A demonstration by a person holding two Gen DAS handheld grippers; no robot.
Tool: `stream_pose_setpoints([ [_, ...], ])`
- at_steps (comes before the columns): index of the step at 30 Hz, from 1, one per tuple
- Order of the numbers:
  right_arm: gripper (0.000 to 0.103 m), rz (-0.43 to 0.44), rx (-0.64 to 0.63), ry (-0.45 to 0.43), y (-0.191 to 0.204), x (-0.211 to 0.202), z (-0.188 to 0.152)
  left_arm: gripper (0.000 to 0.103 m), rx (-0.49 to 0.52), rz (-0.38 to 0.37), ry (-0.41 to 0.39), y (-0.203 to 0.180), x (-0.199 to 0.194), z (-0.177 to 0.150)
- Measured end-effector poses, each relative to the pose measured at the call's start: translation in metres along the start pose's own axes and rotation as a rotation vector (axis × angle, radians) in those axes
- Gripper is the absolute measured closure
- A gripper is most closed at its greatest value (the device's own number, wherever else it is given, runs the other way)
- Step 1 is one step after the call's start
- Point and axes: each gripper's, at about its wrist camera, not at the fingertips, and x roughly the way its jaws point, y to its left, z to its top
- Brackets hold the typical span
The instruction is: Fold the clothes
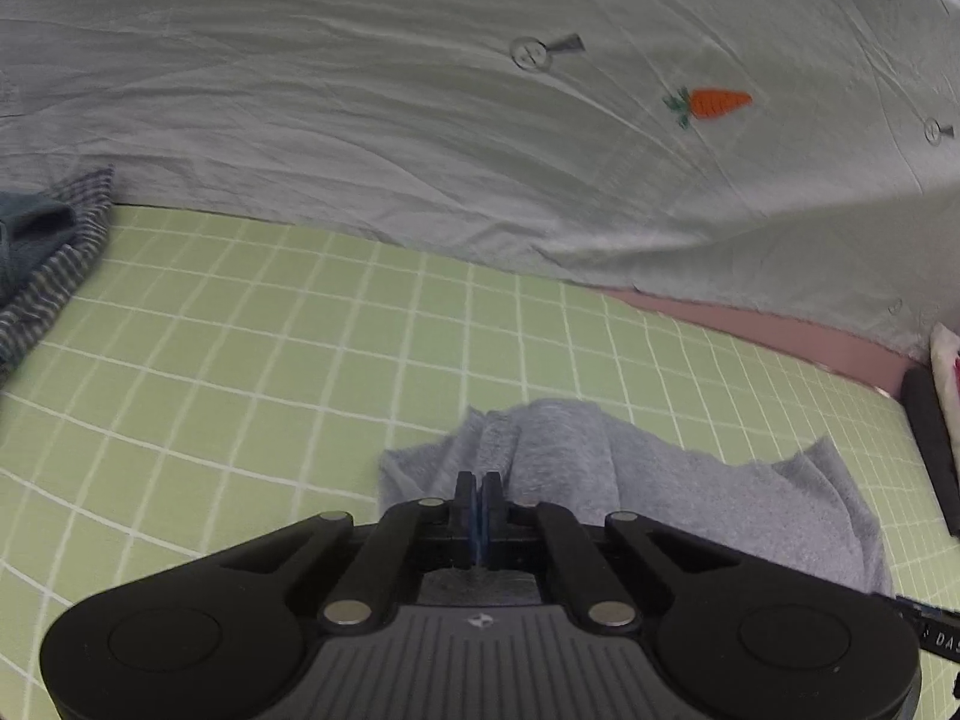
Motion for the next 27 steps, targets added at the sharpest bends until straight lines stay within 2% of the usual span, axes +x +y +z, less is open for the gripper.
stream_pose_setpoints([
  [3,0.054,0.003,0.008,0.001,-0.001,0.000,0.000,0.102,-0.061,0.039,-0.027,0.028,-0.007,0.013],
  [5,0.053,0.005,0.014,0.002,-0.001,0.001,0.000,0.101,-0.069,0.006,-0.016,0.036,-0.007,0.013],
  [8,0.052,-0.001,0.011,0.001,0.000,0.001,0.001,0.100,-0.026,0.092,0.011,0.031,0.000,0.007],
  [9,0.051,-0.004,0.013,0.000,-0.001,0.001,0.002,0.098,-0.053,0.110,0.026,0.035,0.002,0.005],
  [11,0.046,-0.016,0.019,-0.002,-0.002,0.000,0.003,0.082,-0.108,0.141,0.055,0.042,0.005,0.000],
  [13,0.038,-0.031,0.025,-0.003,-0.003,-0.001,0.003,0.047,-0.174,0.108,0.092,0.050,0.002,-0.004],
  [14,0.031,-0.025,0.037,-0.002,-0.005,-0.001,0.003,0.043,-0.174,0.090,0.092,0.050,-0.002,-0.008],
  [16,0.026,-0.013,0.062,-0.001,-0.009,0.000,0.003,0.025,-0.156,0.059,0.102,0.048,-0.009,-0.014],
  [18,0.023,0.034,0.092,0.014,-0.012,0.003,0.003,0.019,-0.126,0.033,0.119,0.044,-0.014,-0.021],
  [20,0.022,0.074,0.123,0.028,-0.015,0.007,0.004,0.019,-0.133,0.003,0.136,0.044,-0.019,-0.027],
  [27,0.020,0.143,0.212,0.064,-0.023,0.018,0.008,0.014,-0.389,-0.072,0.133,0.068,-0.037,-0.054],
])
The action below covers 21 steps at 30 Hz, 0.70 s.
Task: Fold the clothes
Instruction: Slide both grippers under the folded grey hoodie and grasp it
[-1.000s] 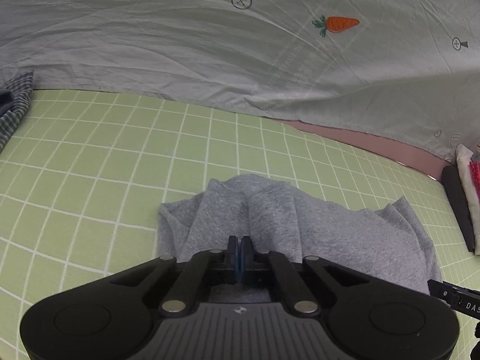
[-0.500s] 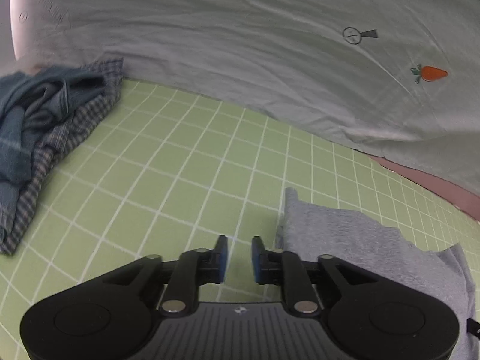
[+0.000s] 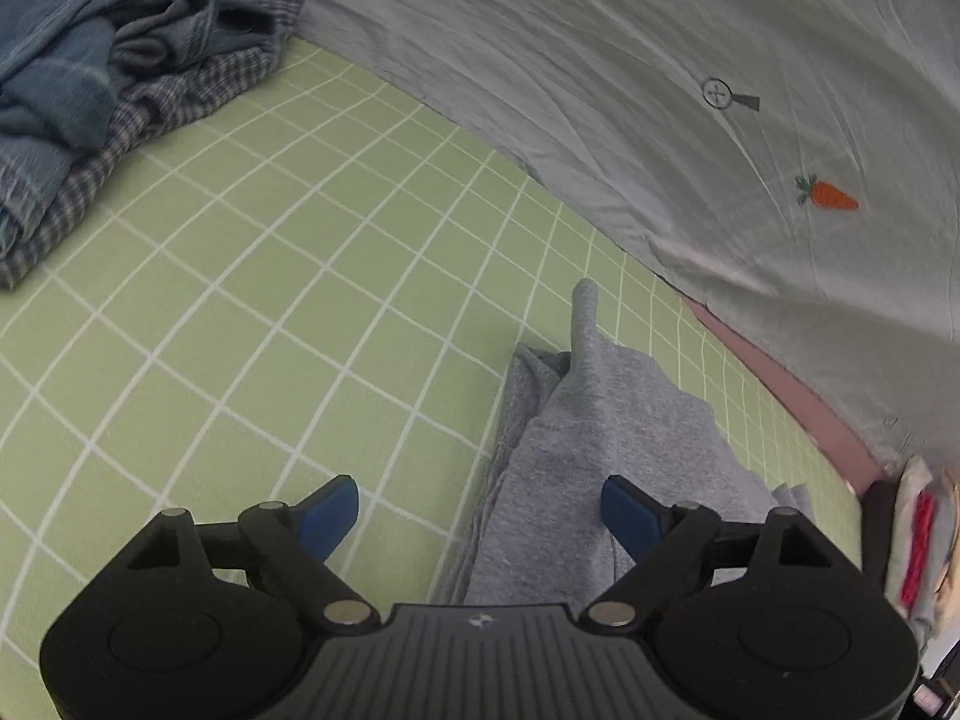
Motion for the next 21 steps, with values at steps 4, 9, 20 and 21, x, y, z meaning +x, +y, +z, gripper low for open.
stream_pose_setpoints([
  [4,0.020,0.045,0.046,0.016,-0.006,0.002,0.000,0.009,-0.008,-0.059,0.055,-0.003,0.011,-0.009],
  [9,0.014,0.114,0.099,0.036,-0.011,0.007,0.001,0.004,0.077,-0.086,0.122,-0.028,0.035,-0.023],
  [20,0.000,0.292,-0.031,0.150,0.039,0.026,-0.007,0.007,0.200,-0.090,0.178,-0.070,0.051,-0.044],
  [21,0.000,0.313,-0.029,0.167,0.044,0.027,-0.009,0.025,0.207,-0.081,0.183,-0.074,0.049,-0.048],
])
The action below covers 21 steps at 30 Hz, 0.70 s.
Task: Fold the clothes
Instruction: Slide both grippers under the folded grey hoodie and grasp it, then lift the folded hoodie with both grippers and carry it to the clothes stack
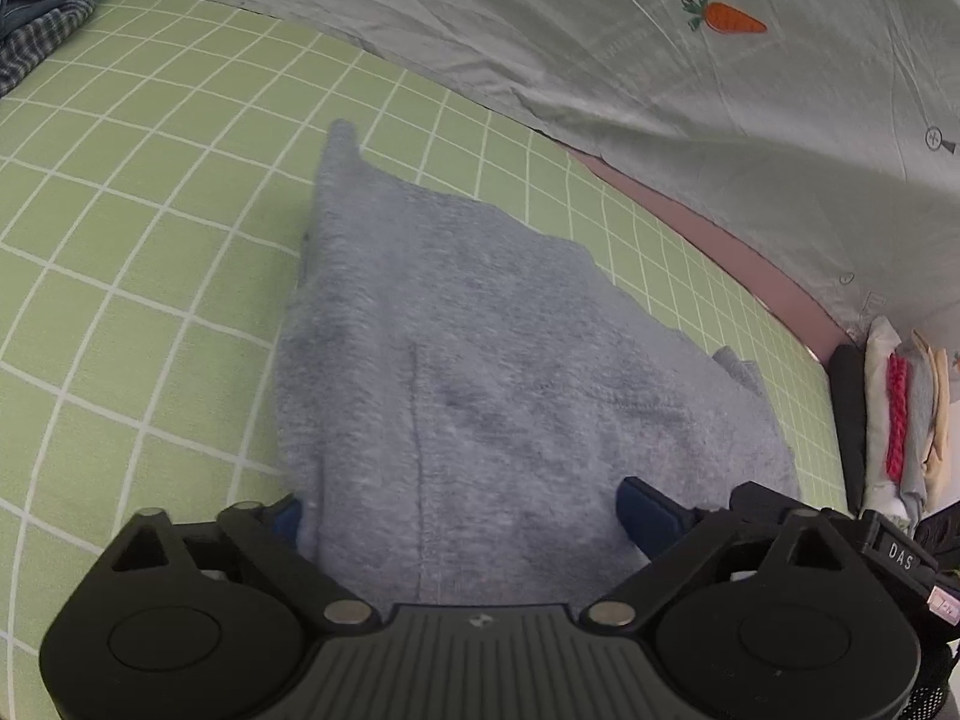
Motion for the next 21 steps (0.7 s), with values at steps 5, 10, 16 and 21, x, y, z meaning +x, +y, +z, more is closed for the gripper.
stream_pose_setpoints([
  [5,0.045,0.149,0.104,0.033,0.016,-0.001,-0.025,0.057,-0.108,-0.065,0.025,-0.010,-0.016,-0.029],
  [10,0.048,0.118,0.077,0.024,0.023,-0.046,-0.071,0.059,-0.098,-0.074,0.040,-0.025,-0.049,-0.082],
  [16,0.048,0.112,0.134,-0.006,-0.008,-0.120,-0.127,0.059,-0.005,-0.087,0.072,-0.059,-0.066,-0.140],
  [21,0.048,0.087,0.197,-0.040,-0.052,-0.174,-0.155,0.059,0.060,-0.105,0.090,-0.102,-0.066,-0.182],
])
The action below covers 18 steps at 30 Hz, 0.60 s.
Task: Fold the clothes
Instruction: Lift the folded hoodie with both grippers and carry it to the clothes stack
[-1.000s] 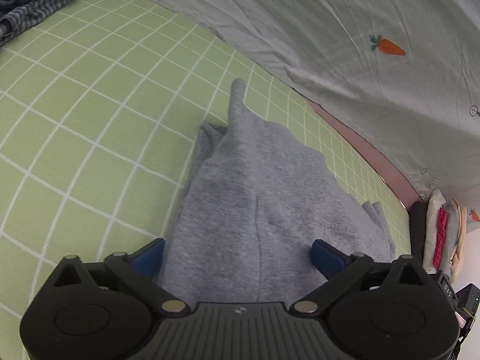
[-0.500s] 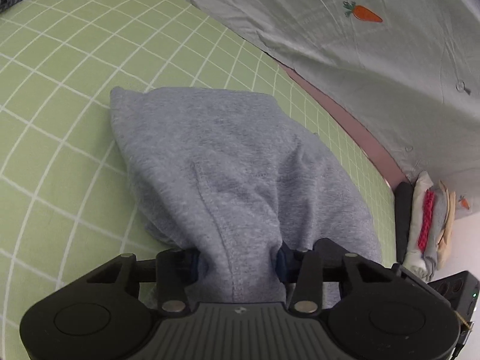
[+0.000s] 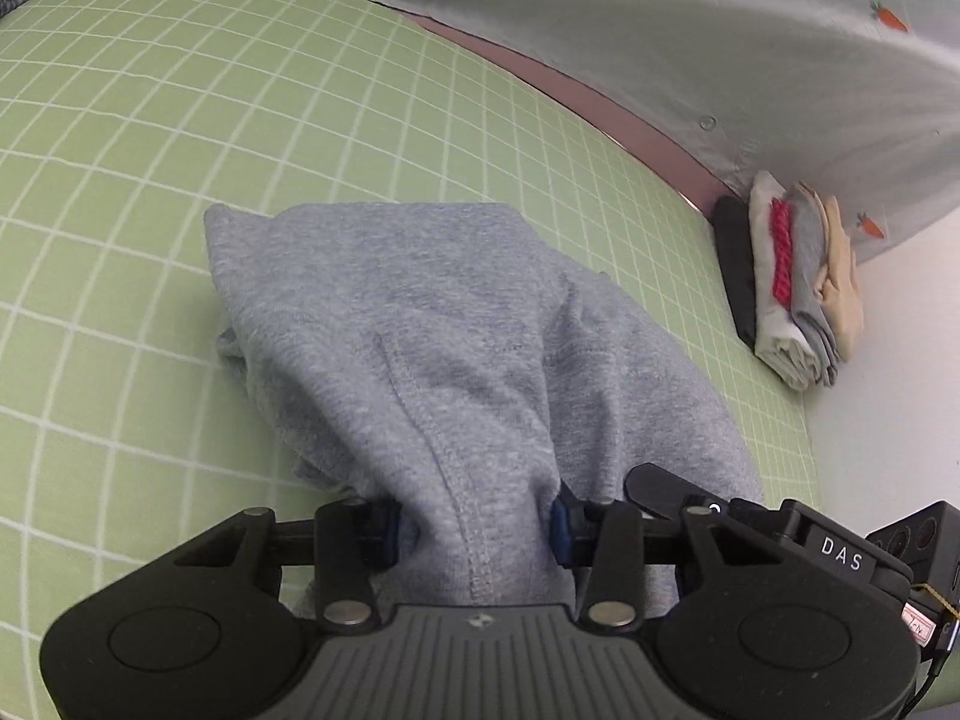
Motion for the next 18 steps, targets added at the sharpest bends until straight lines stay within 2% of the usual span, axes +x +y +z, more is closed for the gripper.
stream_pose_setpoints([
  [5,0.048,-0.055,0.028,-0.032,-0.044,-0.052,-0.005,0.059,0.037,-0.048,0.056,-0.039,0.020,-0.031],
  [9,0.048,-0.070,0.076,-0.069,-0.073,-0.077,-0.009,0.059,0.111,-0.076,0.088,-0.063,0.028,-0.040],
  [18,0.048,-0.140,0.190,-0.187,-0.095,-0.111,-0.023,0.059,0.223,-0.134,0.181,-0.099,0.051,-0.043],
])
